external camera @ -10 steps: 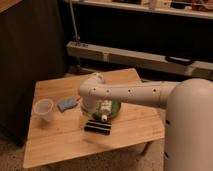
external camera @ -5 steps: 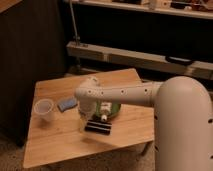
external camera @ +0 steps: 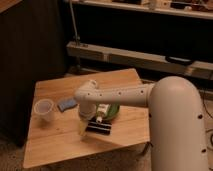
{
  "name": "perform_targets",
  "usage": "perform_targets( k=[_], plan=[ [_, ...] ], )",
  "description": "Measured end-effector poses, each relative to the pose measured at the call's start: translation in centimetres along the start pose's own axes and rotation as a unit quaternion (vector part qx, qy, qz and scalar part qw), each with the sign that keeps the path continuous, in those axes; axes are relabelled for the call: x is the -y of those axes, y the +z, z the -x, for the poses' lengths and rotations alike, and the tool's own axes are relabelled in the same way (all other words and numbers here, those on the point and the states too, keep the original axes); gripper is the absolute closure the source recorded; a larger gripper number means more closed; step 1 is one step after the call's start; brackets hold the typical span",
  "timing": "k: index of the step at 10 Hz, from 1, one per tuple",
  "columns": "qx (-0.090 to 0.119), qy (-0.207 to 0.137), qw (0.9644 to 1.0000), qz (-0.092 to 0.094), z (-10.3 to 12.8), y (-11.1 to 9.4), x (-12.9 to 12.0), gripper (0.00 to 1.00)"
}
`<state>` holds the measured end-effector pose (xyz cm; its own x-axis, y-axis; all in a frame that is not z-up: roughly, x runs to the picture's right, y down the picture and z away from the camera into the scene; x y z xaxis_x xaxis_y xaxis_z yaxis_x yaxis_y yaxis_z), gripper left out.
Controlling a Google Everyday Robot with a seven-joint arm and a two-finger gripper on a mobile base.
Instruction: Place the eraser in the ceramic cup
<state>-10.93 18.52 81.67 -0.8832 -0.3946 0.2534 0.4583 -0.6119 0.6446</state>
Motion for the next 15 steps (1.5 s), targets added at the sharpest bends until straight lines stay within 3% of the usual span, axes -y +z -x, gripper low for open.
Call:
perform_targets(
  k=[3,5,7,11,13,15],
  plan=[
    [-0.012,0.019,0.9992,0.032,0.5,-3.7,-1.3,0.20],
    [-0.025,0.027,0.9985,0.041,0.9,-5.9,-1.8,0.20],
    [-0.034,0.023,0.9987,0.031,0.3,-6.6,-1.0,0.20],
    [-0.039,0.010,0.9991,-0.012,-0.7,-3.0,2.4,0.20],
    [-0.043,0.001,0.9985,-0.034,-1.4,-2.8,4.3,0.20],
    [-0.044,-0.010,0.9980,-0.044,-2.1,-2.9,5.4,0.20]
  ],
)
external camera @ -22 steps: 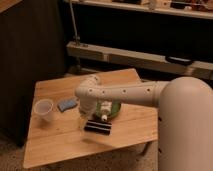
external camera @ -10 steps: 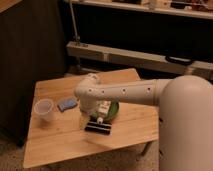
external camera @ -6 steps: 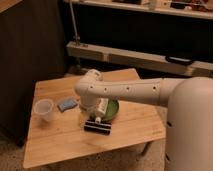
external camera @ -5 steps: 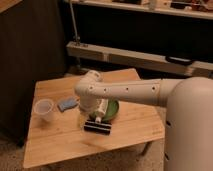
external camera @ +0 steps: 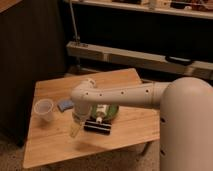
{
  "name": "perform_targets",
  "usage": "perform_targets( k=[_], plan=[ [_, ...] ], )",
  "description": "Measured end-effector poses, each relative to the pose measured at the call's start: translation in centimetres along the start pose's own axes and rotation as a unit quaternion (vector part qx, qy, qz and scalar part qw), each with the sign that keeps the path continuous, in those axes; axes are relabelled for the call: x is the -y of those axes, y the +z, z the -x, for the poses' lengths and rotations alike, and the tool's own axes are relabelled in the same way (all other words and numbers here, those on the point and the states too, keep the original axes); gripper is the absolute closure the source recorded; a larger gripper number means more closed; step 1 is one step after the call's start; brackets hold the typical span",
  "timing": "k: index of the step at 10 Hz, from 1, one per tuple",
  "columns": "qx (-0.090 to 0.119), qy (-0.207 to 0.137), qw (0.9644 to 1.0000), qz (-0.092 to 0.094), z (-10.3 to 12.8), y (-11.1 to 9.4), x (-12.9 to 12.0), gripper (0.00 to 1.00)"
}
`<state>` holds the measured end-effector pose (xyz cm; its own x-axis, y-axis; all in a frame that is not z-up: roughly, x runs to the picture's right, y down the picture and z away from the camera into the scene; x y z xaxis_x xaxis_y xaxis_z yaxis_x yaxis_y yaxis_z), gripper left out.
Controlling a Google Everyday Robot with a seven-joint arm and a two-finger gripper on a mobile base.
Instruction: Place the eraser in the ceramic cup
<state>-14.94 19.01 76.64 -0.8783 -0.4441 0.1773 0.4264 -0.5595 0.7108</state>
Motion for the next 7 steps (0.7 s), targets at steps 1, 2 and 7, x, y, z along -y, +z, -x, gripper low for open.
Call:
perform_targets(
  k=[1,2,7],
  plan=[
    [0.003,-0.004,1.0000,-0.006,-0.5,0.2,0.3,0.20],
    [0.007,-0.003,0.9999,-0.012,-0.4,0.7,0.1,0.20],
    [0.029,0.046,0.9984,-0.017,1.7,4.9,-3.0,0.20]
  ],
)
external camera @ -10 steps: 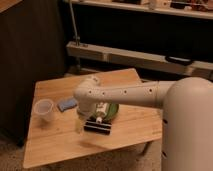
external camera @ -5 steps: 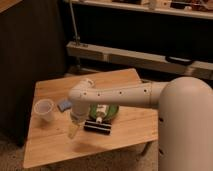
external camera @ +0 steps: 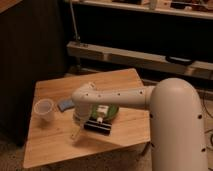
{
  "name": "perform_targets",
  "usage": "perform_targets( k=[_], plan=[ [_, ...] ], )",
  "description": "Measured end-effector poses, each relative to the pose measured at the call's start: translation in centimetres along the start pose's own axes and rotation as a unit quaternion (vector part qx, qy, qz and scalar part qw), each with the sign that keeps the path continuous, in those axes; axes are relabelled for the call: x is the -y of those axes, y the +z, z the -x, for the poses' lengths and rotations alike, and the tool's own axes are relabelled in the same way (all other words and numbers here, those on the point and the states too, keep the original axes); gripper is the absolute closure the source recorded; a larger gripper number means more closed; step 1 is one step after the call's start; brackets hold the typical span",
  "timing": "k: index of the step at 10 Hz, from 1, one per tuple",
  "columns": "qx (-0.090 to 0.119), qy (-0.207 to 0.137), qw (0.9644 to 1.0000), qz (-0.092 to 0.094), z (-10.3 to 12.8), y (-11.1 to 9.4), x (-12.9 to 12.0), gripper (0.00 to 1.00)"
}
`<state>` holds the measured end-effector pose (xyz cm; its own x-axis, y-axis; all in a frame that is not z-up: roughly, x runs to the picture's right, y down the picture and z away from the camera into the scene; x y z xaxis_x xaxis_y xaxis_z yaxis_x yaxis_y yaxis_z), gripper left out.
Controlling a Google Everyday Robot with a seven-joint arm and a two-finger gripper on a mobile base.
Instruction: Place the eraser in the ceramic cup
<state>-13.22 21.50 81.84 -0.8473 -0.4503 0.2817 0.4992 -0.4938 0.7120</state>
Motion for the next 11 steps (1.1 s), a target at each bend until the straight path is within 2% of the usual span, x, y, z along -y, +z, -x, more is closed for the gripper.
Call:
perform_targets(
  k=[1,3,4,5,7,8,10,11],
  plan=[
    [0.006,0.039,0.9988,0.029,0.9,-0.7,-1.5,0.20],
    [-0.002,0.069,0.9954,0.067,2.0,-2.6,-3.6,0.20],
    [-0.008,0.090,0.9916,0.092,3.0,-4.4,-5.0,0.20],
    [-0.010,0.099,0.9891,0.108,3.6,-5.2,-5.9,0.20],
    [-0.005,0.115,0.9857,0.124,4.9,-5.4,-8.0,0.20],
    [-0.008,0.120,0.9854,0.121,5.3,-5.1,-8.3,0.20],
    [-0.023,0.119,0.9865,0.110,5.4,-5.0,-7.8,0.20],
    [-0.037,0.109,0.9875,0.107,4.8,-5.6,-6.1,0.20]
  ],
)
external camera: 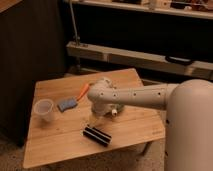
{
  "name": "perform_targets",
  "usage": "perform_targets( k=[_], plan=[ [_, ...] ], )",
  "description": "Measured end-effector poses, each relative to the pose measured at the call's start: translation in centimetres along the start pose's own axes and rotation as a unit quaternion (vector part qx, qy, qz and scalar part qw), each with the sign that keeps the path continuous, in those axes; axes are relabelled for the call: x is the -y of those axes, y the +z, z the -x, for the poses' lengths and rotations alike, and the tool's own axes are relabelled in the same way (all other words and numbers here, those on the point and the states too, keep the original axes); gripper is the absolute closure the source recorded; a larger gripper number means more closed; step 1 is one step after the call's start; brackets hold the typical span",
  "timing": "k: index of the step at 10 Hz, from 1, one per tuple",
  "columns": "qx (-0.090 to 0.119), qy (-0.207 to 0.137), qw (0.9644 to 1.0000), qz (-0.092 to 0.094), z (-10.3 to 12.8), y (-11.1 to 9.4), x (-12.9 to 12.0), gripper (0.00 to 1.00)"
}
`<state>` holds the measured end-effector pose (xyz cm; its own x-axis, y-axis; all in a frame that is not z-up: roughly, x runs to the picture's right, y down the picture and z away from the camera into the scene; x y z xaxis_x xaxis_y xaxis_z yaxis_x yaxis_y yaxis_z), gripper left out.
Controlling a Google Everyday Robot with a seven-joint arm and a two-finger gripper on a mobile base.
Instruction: Place the eraser in the ceramic cup
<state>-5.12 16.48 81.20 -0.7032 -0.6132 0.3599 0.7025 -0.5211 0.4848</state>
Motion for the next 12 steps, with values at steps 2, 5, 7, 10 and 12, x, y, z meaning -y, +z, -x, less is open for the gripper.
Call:
perform_targets(
  k=[2,5,7,10,12],
  plan=[
    [-0.015,-0.015,0.9997,0.011,-0.8,-2.4,2.0,0.20],
    [-0.018,-0.033,0.9992,0.013,-1.8,-5.6,3.8,0.20],
    [-0.008,-0.041,0.9991,-0.001,-1.6,-5.2,5.0,0.20],
    [0.008,-0.052,0.9982,-0.028,-0.7,-1.0,7.3,0.20],
    [0.020,-0.059,0.9973,-0.039,-0.1,1.3,8.9,0.20]
  ],
)
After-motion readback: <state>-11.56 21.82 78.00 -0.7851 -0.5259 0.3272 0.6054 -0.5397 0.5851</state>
